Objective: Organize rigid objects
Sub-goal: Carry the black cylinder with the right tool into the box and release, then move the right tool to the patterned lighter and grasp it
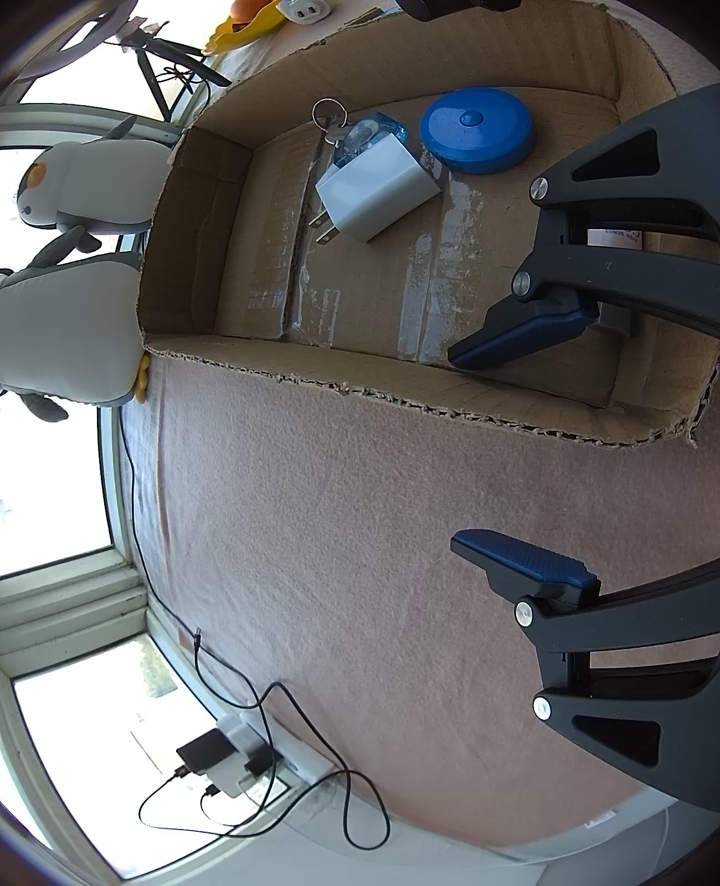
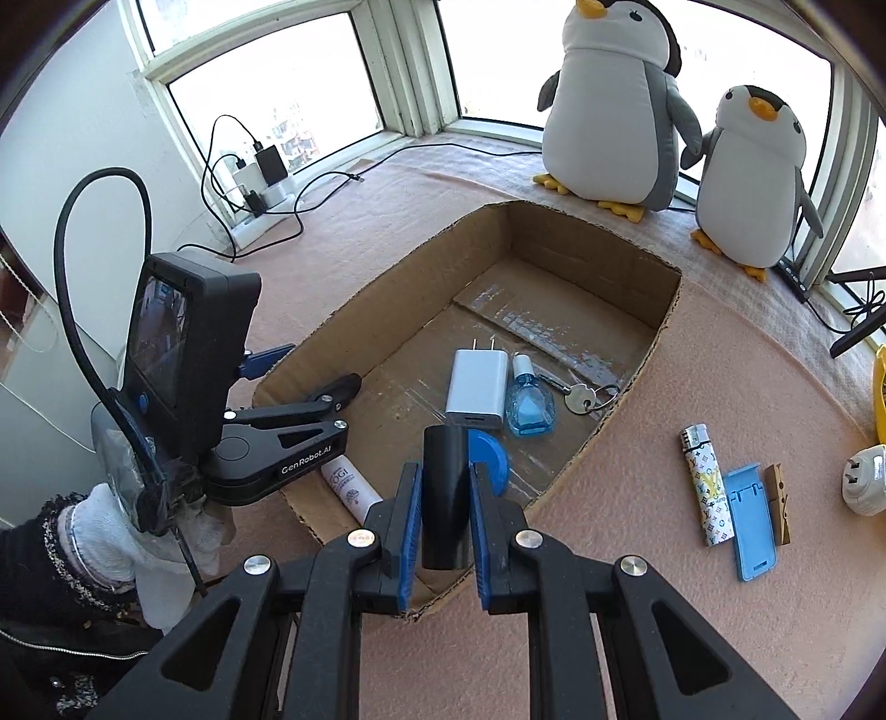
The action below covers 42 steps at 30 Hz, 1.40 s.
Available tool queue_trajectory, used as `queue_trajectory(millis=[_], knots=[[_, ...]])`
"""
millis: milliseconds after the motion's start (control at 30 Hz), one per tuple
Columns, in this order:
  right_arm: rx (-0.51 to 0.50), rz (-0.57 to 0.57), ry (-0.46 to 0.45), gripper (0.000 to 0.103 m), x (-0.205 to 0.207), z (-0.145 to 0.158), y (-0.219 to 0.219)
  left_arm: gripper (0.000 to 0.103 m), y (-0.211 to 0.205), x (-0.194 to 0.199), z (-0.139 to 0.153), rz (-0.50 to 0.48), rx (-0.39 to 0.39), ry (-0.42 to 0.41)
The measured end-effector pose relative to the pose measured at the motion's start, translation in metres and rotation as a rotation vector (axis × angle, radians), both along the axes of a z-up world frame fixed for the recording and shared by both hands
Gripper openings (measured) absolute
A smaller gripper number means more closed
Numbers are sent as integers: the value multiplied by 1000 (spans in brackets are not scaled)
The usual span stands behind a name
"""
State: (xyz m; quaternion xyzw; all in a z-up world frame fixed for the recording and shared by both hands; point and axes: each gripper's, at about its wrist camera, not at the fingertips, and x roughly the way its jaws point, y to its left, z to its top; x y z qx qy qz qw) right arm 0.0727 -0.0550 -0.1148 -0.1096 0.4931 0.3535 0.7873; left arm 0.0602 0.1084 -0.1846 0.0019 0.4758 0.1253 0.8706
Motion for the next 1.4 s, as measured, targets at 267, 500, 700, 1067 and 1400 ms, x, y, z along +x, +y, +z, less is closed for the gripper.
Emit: queue_trajectory(millis=[267, 500, 700, 1067, 1400], knots=[[-29, 0, 13, 15, -3, -11, 10, 60, 0, 0, 0, -2, 1, 0], [-50, 12, 9, 15, -9, -17, 17, 60, 0, 0, 0, -1, 0, -1], [-27, 11, 4, 38, -10, -14, 17, 60, 0, 0, 0, -1, 0, -1], [38, -40, -40, 56, -5, 6, 0, 60, -1, 1, 0, -1, 0, -2], [106, -169, -47, 56, 21, 18, -61, 60, -1, 1, 0, 0, 0, -2]])
